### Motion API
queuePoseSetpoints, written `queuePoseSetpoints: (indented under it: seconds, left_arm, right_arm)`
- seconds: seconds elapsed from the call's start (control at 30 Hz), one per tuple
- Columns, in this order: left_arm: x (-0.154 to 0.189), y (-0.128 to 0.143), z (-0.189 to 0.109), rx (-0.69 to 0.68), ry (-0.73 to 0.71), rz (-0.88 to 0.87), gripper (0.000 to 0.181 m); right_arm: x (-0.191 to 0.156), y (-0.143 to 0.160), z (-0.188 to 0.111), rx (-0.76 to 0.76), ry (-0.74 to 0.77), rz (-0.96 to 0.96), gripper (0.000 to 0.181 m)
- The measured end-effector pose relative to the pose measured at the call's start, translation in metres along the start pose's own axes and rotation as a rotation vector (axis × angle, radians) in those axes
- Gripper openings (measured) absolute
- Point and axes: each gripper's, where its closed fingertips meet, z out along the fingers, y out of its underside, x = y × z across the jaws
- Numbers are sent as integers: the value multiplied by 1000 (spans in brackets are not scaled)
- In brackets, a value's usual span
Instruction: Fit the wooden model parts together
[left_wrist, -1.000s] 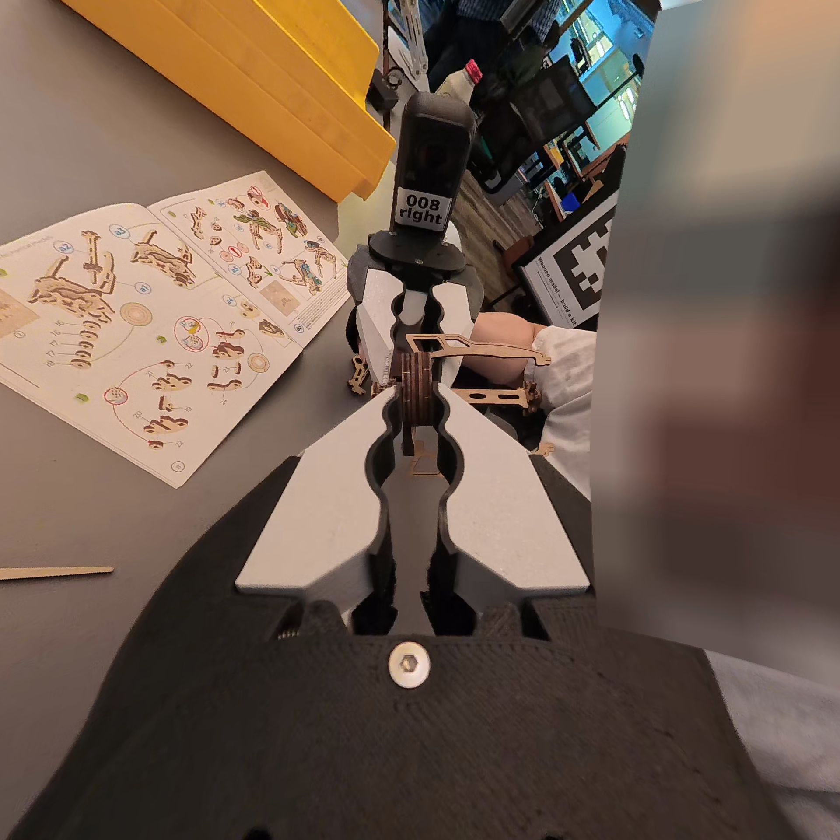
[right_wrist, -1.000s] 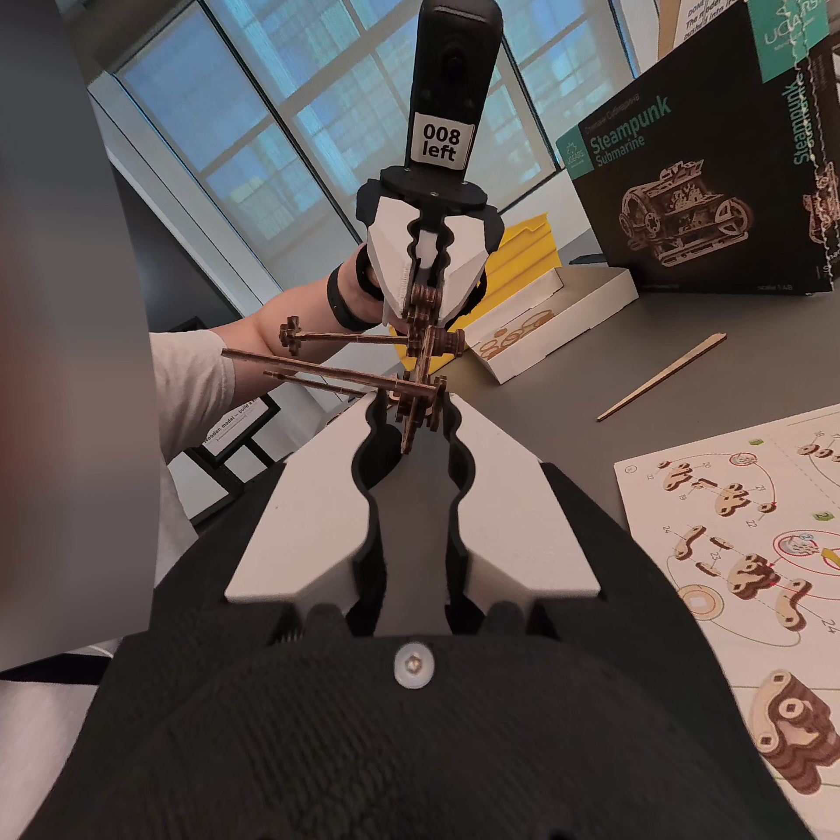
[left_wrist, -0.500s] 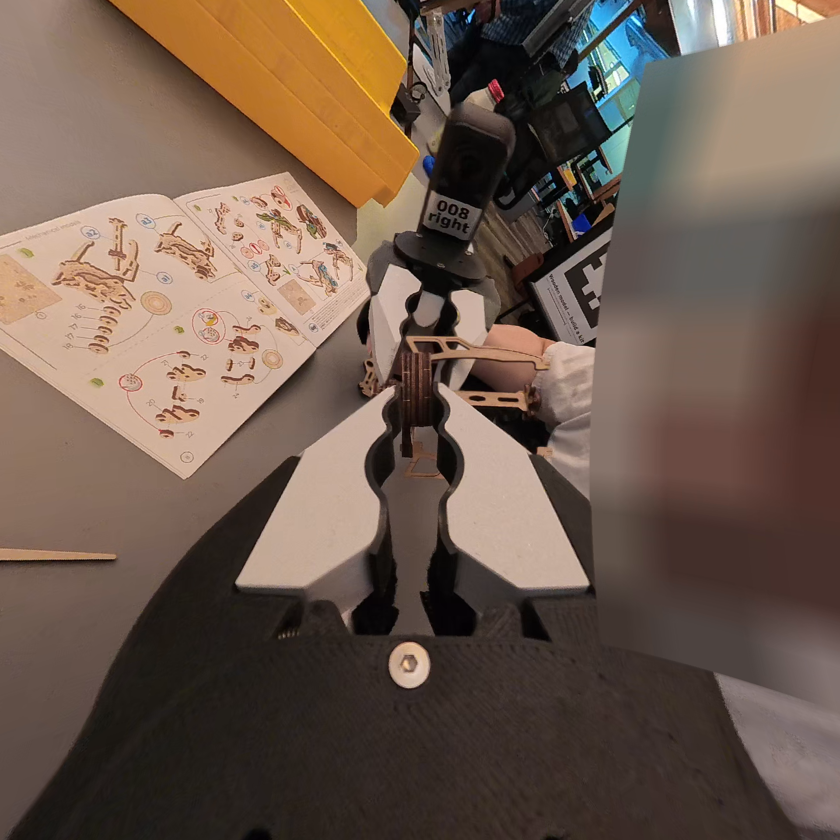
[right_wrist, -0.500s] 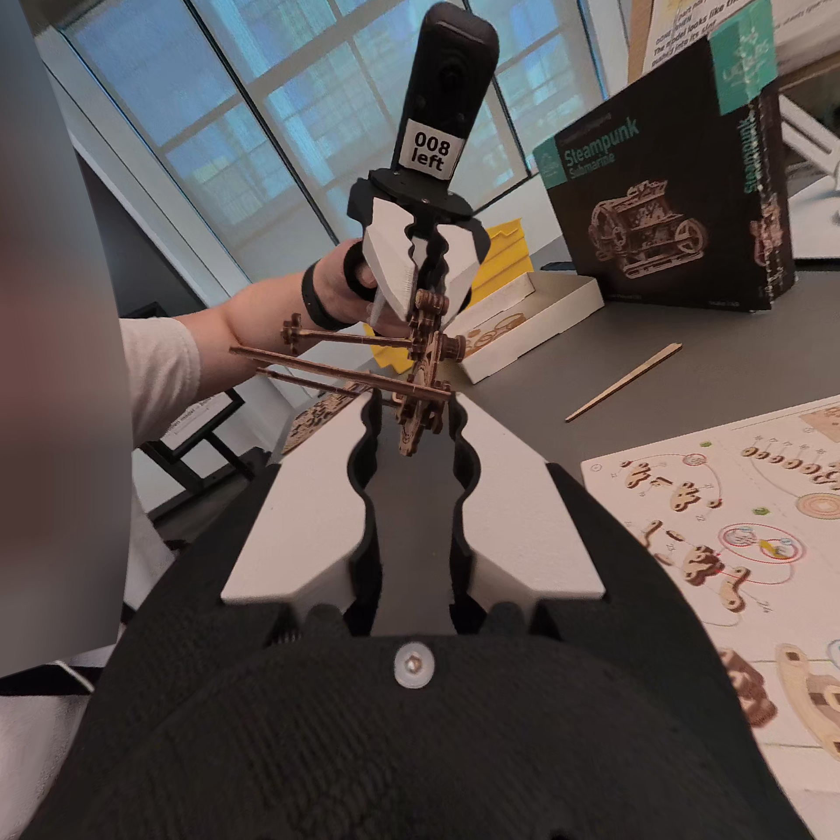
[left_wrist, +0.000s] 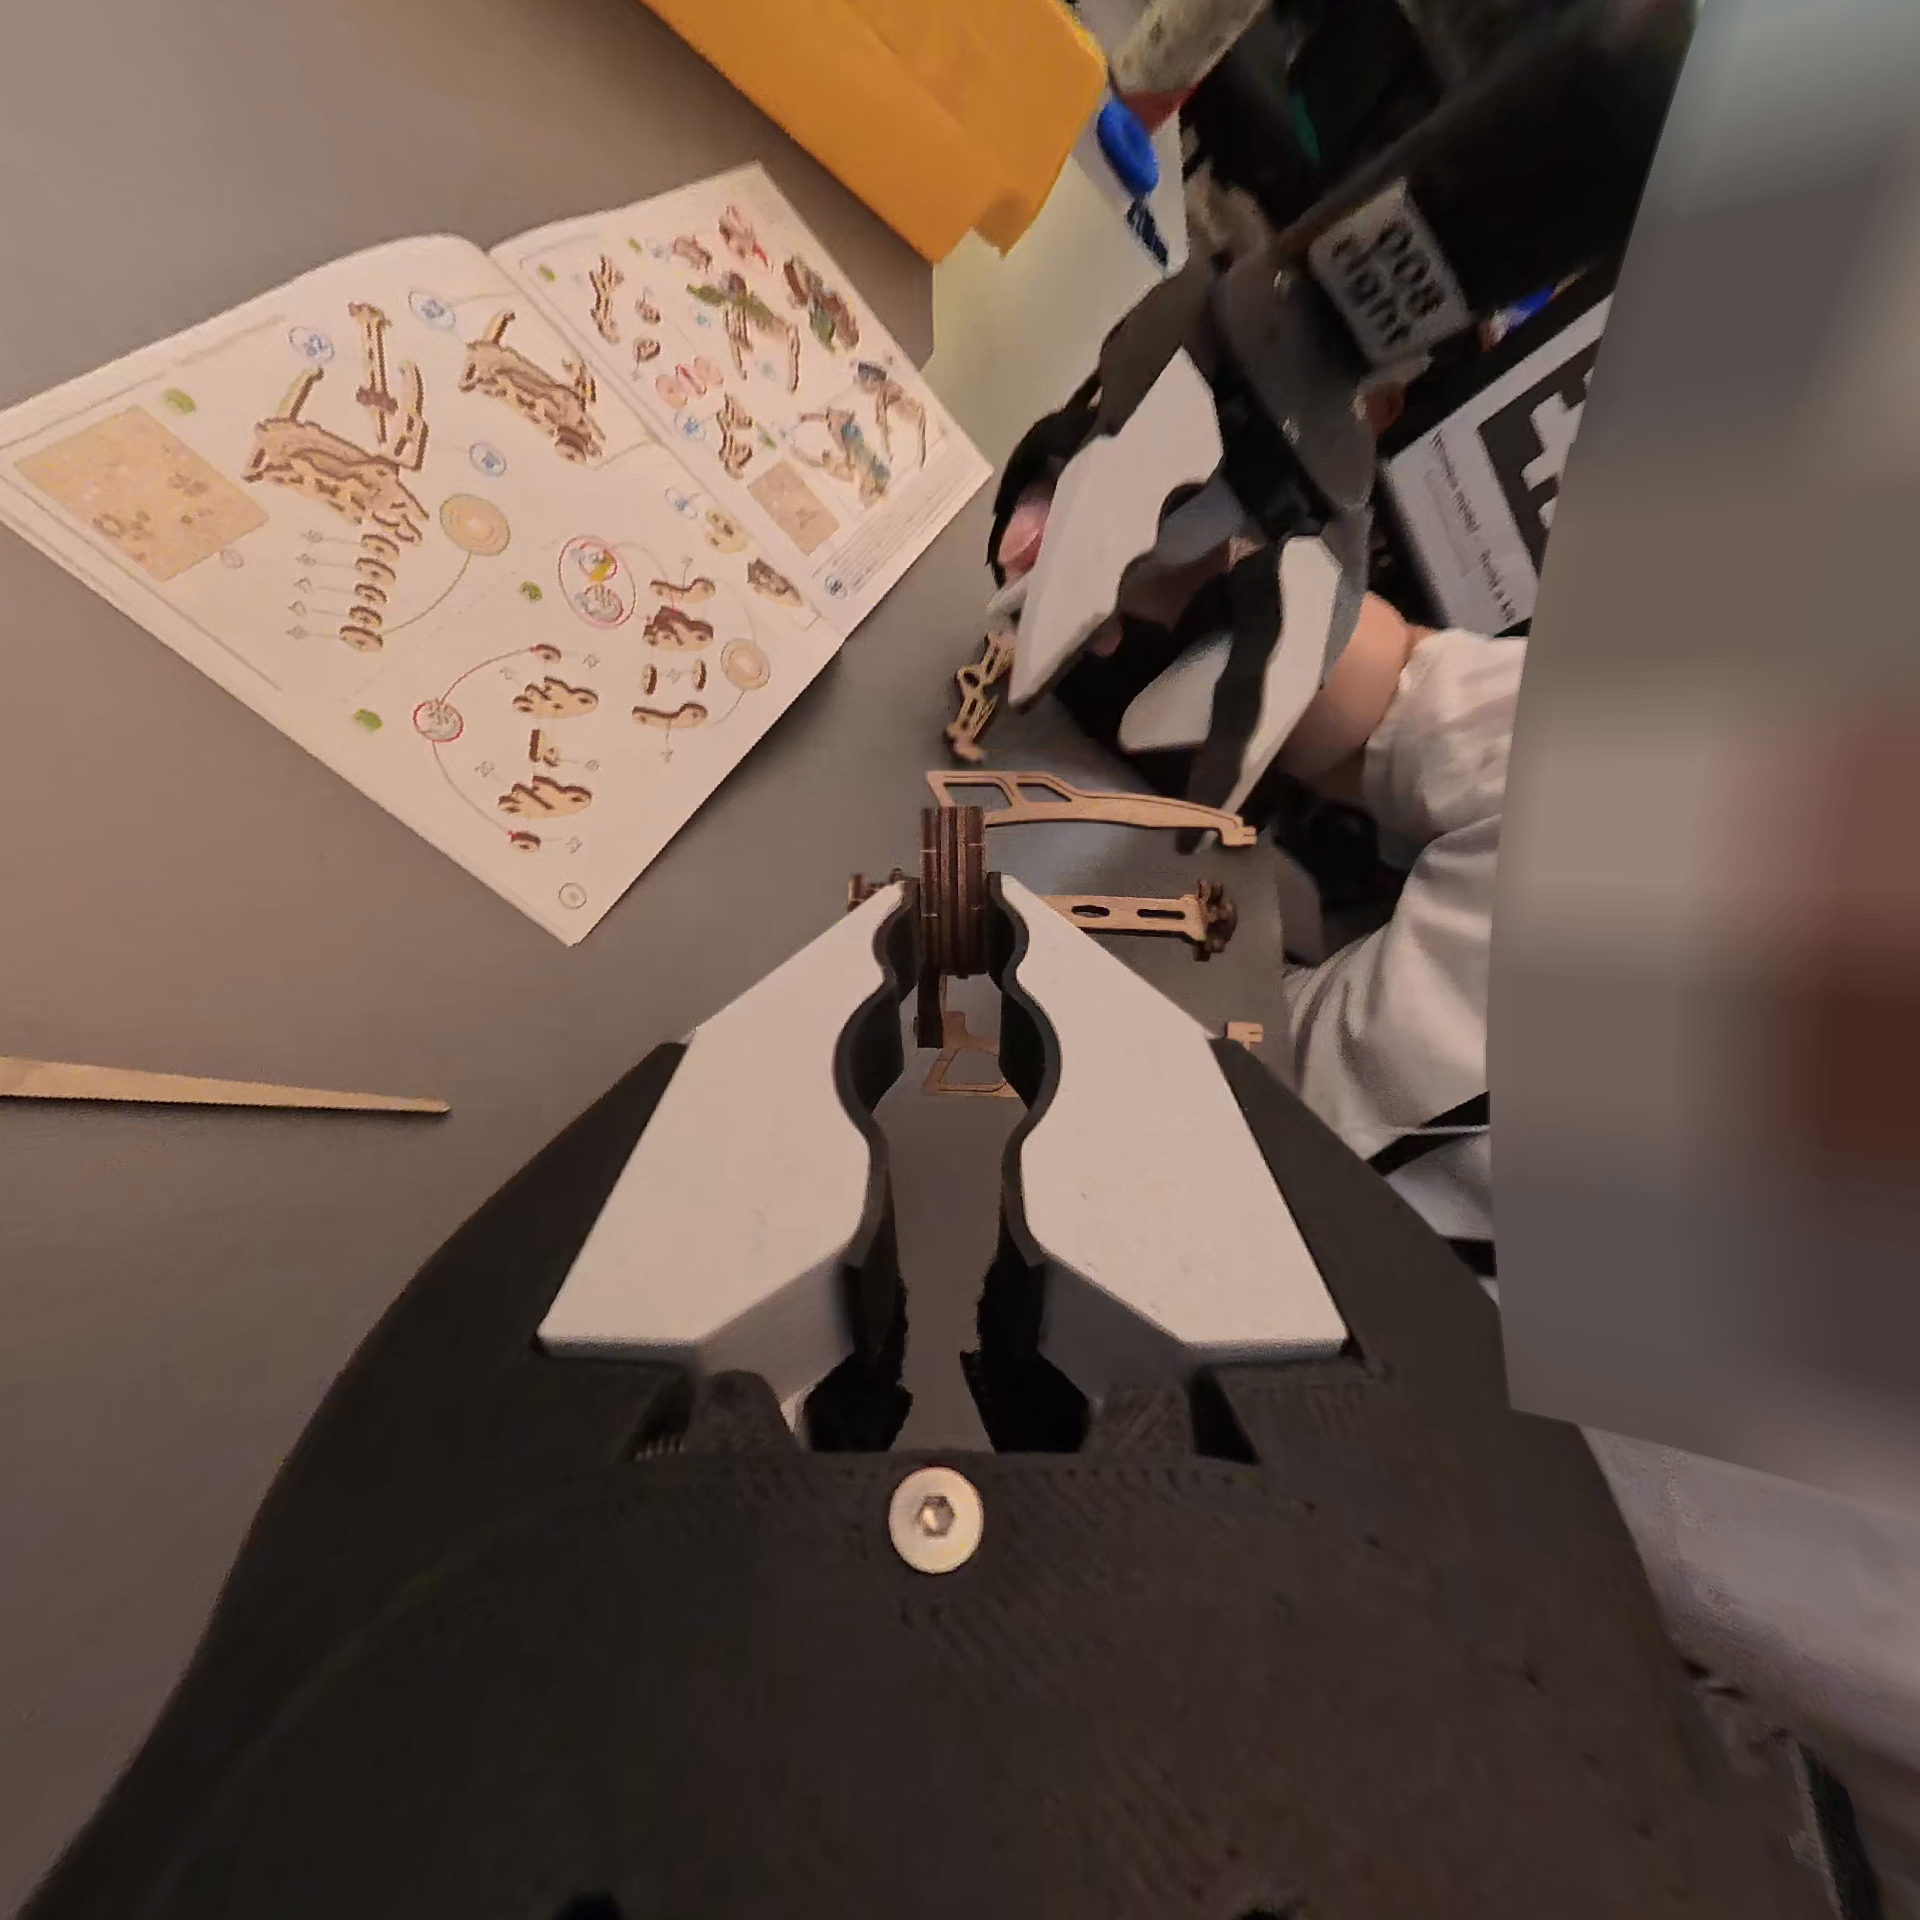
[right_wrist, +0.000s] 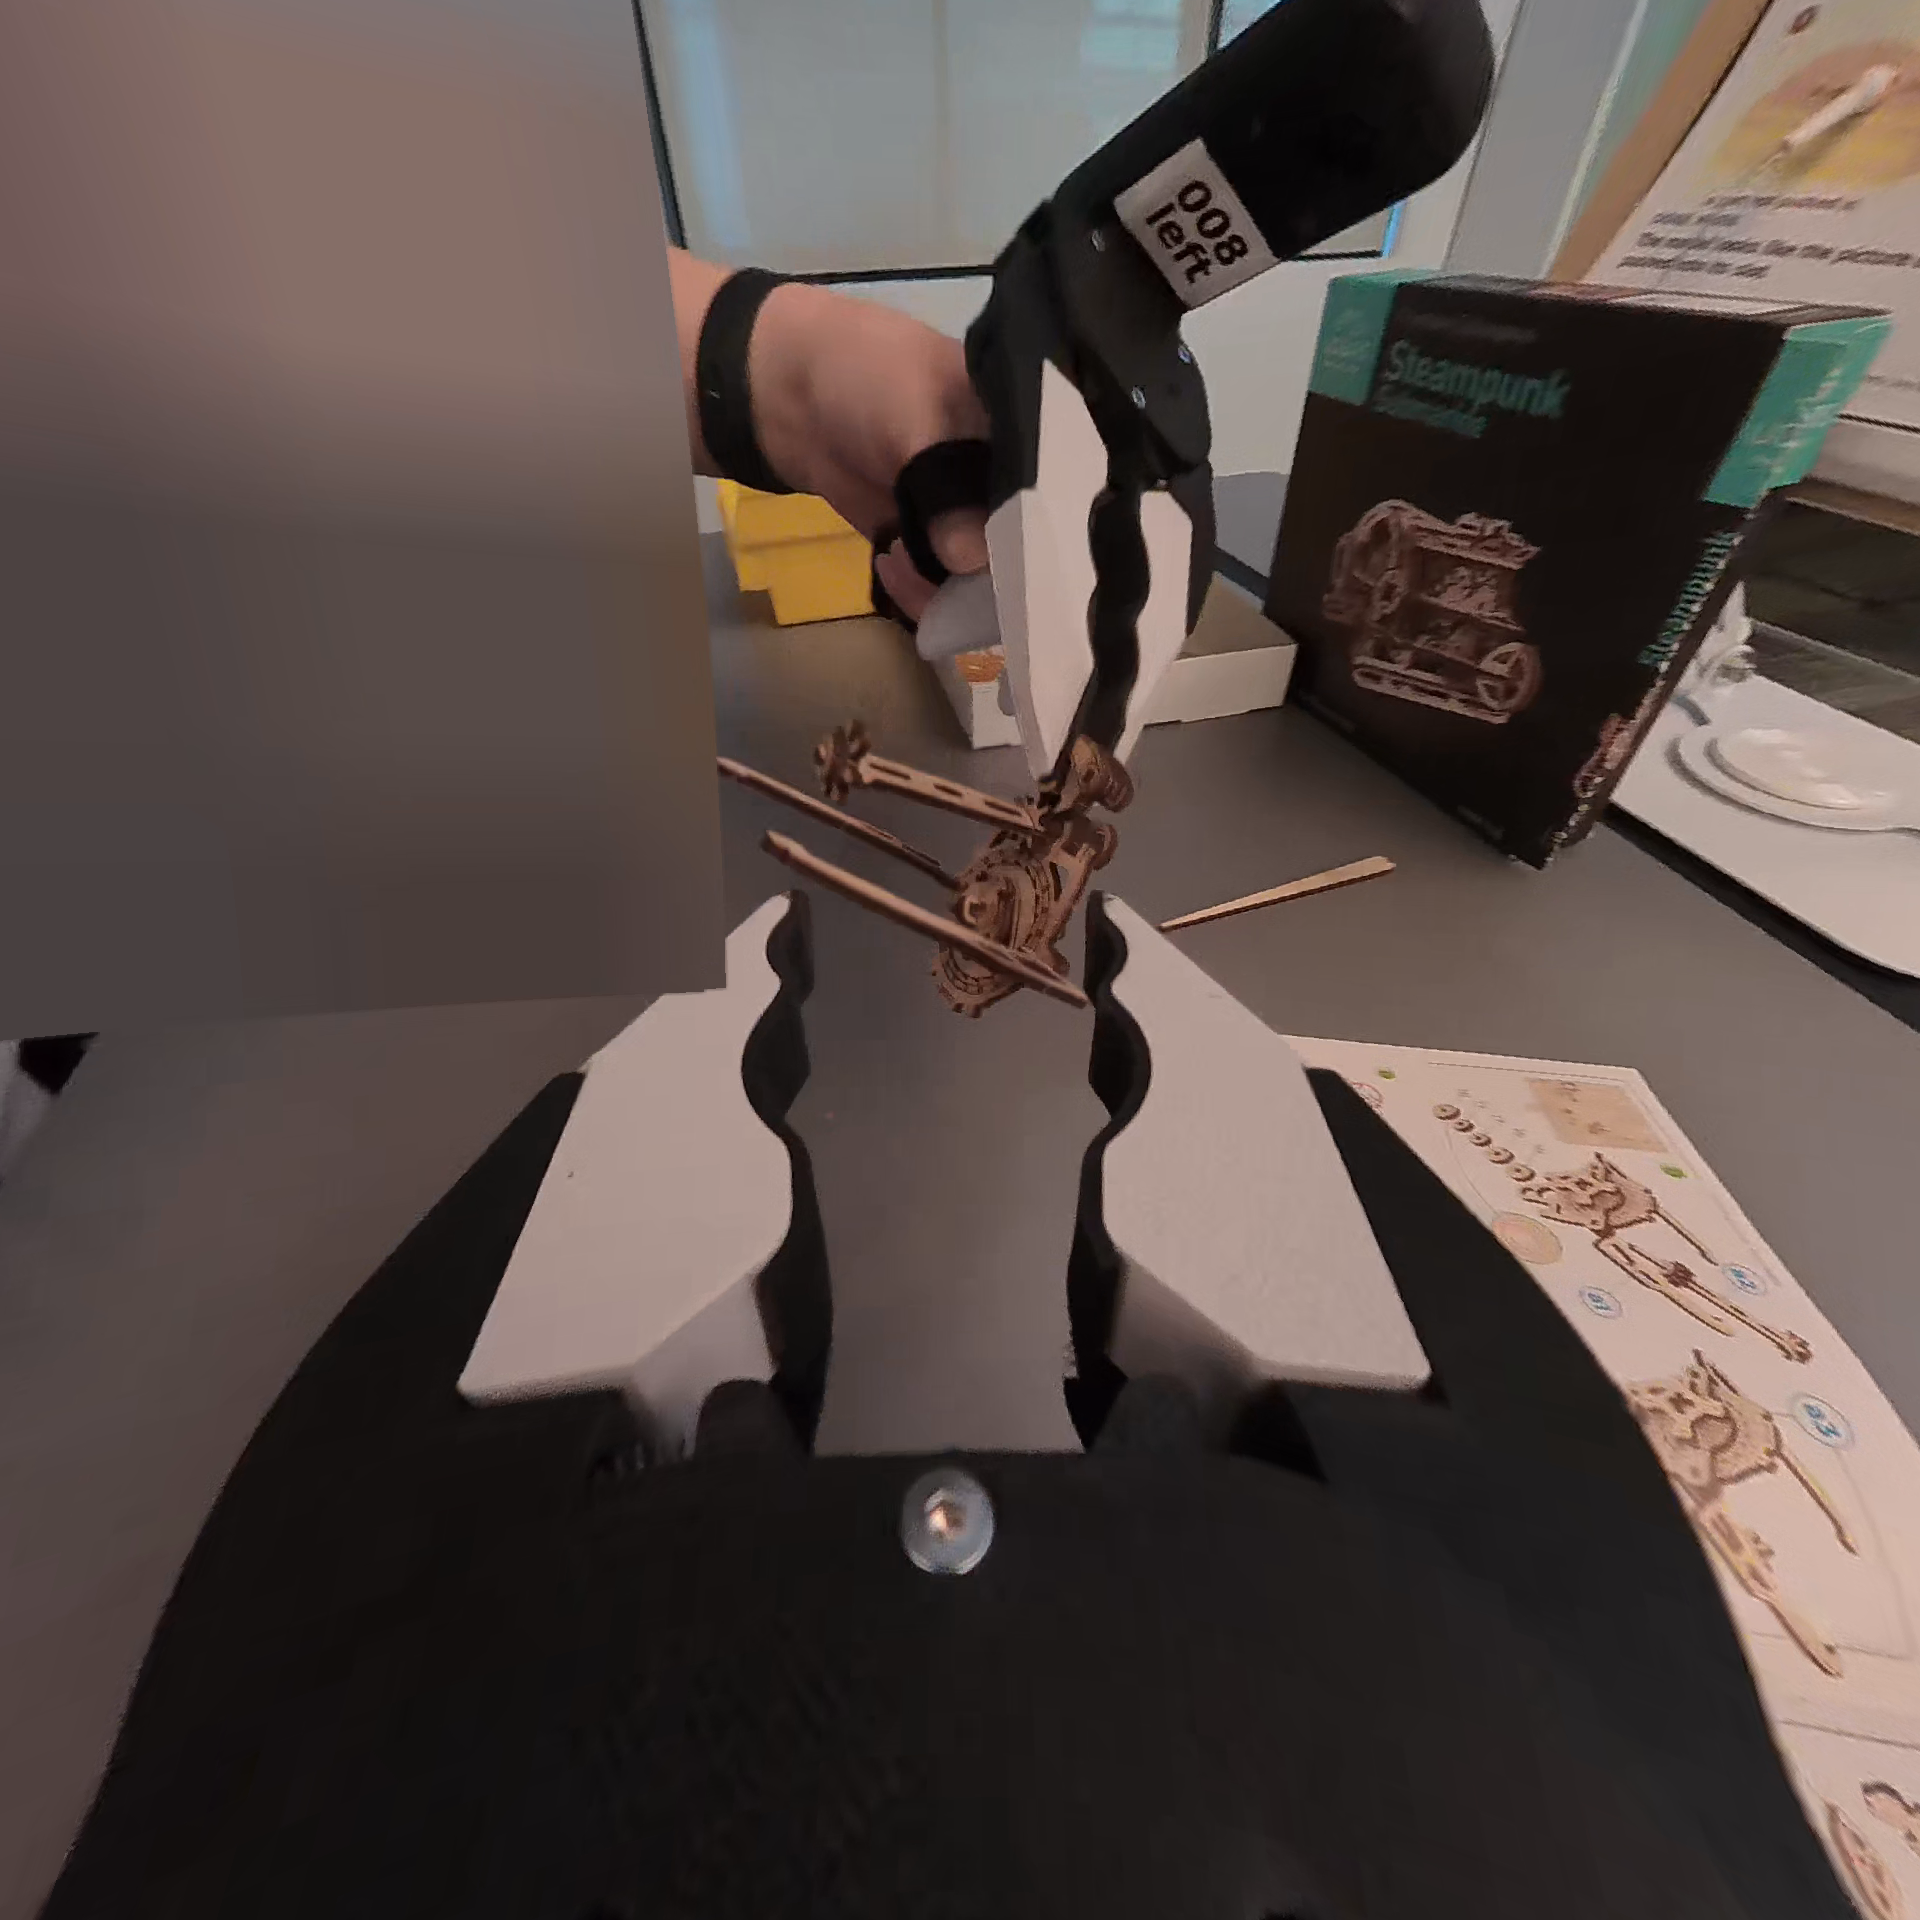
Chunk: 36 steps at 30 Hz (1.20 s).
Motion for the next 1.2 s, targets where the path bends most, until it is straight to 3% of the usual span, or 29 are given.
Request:
queuePoseSetpoints:
  seconds: [0.23,0.5,0.7,0.87,0.97,1.1,1.2]
  left_arm:
    - [-10,21,7,-98,-56,99,9]
    - [-12,36,15,-176,-223,460,10]
    - [3,42,24,-201,-206,504,10]
    - [20,32,24,-127,-74,333,9]
    - [29,23,20,-62,-11,300,9]
    - [38,20,18,-2,7,389,9]
    - [43,19,19,32,-73,569,9]
  right_arm:
    - [14,-15,-14,122,-2,109,50]
    - [4,12,14,19,-24,134,48]
    - [3,17,26,-4,-35,196,42]
    - [-1,13,26,-16,-86,347,37]
    - [-4,15,23,-43,-93,321,30]
    - [-9,5,19,7,-117,271,24]
    - [-15,-5,18,40,-129,226,24]
